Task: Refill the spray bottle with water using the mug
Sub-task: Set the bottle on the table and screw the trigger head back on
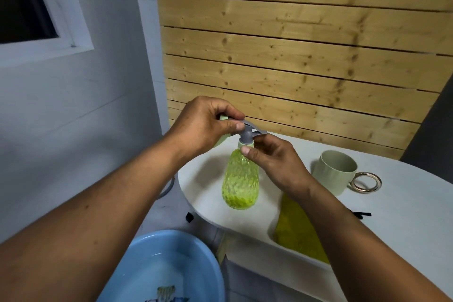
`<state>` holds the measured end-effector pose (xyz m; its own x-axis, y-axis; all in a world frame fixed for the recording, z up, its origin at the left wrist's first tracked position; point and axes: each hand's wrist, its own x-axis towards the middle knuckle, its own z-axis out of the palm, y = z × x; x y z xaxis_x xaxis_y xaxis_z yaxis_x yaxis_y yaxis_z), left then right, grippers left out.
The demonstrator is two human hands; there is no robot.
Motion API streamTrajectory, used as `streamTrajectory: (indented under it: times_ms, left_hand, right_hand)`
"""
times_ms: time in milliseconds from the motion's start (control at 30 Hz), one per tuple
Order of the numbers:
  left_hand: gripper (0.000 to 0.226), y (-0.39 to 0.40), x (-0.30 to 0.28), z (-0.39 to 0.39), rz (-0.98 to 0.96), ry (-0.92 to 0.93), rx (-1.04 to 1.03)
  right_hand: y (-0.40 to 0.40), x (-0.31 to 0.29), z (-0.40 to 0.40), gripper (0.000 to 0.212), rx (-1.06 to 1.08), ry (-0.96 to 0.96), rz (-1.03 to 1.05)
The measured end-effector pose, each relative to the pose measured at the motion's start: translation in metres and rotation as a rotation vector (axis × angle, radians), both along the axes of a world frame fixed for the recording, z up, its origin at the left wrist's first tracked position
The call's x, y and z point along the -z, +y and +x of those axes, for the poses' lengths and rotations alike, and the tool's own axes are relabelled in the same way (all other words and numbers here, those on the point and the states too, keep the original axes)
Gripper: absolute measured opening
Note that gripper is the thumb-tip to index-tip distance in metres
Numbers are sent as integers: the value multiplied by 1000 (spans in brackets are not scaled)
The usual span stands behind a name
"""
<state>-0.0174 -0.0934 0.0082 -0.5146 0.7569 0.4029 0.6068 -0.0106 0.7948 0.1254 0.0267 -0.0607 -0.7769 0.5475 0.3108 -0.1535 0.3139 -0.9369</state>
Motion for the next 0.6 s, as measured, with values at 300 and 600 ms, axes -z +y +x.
streamTrajectory:
  times_ms: [300,600]
  left_hand:
    - [18,3,-6,0,-59,87,25]
    - [20,0,-7,-2,-81,116,62]
  right_hand:
    - [-3,0,-8,34,70,37,-98]
    - [-1,-1,-3,24,57,-122,167]
